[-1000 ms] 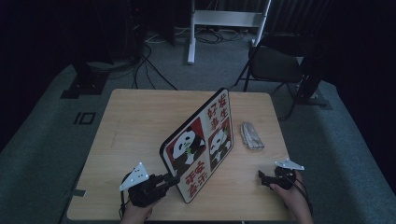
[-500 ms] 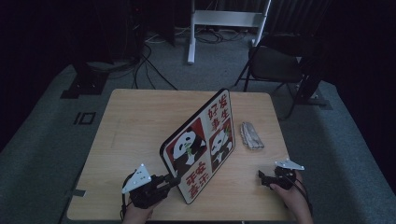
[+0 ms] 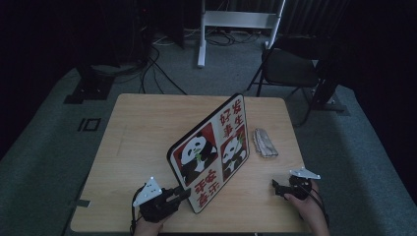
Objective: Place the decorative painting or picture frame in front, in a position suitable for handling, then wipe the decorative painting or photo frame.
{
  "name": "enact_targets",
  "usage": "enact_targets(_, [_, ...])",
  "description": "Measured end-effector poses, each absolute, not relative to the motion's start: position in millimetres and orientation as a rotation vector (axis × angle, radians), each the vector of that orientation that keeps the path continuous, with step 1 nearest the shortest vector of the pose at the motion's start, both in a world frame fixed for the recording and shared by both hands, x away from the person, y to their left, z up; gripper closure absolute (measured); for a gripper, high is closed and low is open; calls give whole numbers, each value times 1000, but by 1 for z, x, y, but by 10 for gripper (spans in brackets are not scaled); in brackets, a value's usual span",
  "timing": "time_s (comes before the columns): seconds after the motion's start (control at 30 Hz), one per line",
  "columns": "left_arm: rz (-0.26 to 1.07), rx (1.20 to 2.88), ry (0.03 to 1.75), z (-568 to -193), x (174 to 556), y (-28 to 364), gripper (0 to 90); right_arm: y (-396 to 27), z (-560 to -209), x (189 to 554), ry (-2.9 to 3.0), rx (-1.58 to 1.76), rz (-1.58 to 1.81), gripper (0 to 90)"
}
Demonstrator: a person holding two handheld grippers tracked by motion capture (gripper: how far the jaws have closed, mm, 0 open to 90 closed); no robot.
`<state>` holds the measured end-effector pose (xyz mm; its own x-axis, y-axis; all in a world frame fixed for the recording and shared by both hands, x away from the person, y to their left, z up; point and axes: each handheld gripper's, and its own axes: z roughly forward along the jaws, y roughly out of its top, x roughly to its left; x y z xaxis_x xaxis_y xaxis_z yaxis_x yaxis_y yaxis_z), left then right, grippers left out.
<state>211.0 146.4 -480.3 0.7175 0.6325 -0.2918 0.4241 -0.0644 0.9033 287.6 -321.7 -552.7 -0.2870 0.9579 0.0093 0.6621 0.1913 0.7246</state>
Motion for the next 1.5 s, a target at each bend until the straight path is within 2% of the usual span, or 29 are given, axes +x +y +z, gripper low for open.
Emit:
enact_targets(0.5, [190,1780,890,-515,206,133,722,-322,-553,288,2023,1512,876,108])
enact_targets(0.6, [217,1779,860,-516,205,133,742,-322,-553,288,2023,1512,877,108])
enact_targets(0.63, [229,1774,864,-517,205,133,777,-322,-553,288,2023,1512,876,108])
enact_targets(1.2, [223,1751,886,-518,204,133,791,-322,-552,288,2026,1511,876,109])
enact_targets(1.5, [216,1745,878,-519,205,133,792,-319,-552,301,2031,1501,877,109])
